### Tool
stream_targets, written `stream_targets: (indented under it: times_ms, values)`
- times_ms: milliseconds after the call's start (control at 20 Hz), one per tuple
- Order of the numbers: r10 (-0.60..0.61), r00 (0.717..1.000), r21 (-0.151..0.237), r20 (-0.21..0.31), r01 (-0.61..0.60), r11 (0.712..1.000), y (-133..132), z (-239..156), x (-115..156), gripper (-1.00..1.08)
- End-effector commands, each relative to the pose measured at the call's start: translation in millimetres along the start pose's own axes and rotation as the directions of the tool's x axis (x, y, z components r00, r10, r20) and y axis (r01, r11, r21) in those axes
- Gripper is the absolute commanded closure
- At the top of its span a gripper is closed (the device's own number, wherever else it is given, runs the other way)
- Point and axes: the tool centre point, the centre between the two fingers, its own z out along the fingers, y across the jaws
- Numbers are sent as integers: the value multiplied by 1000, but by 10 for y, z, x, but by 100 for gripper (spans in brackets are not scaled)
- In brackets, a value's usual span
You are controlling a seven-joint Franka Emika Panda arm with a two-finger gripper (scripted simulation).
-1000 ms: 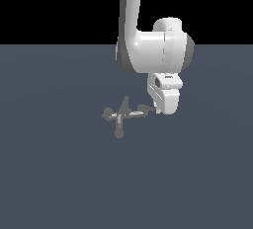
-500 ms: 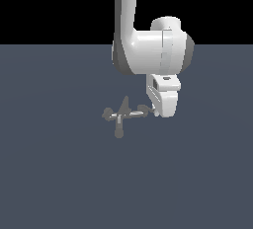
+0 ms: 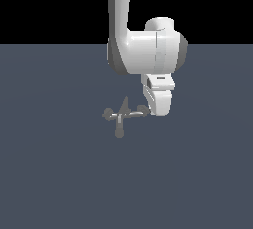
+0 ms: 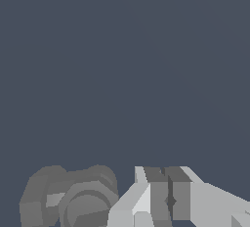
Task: Turn on the faucet by rotating a designated handle.
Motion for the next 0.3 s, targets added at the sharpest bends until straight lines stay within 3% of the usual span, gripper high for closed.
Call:
stream_targets:
  times_ms: [0, 250]
  values:
    - [-48, 999, 7, 13, 47, 999, -145, -11, -371, 108]
    - [-72, 997, 10, 19, 72, 997, -278, -25, -635, 108]
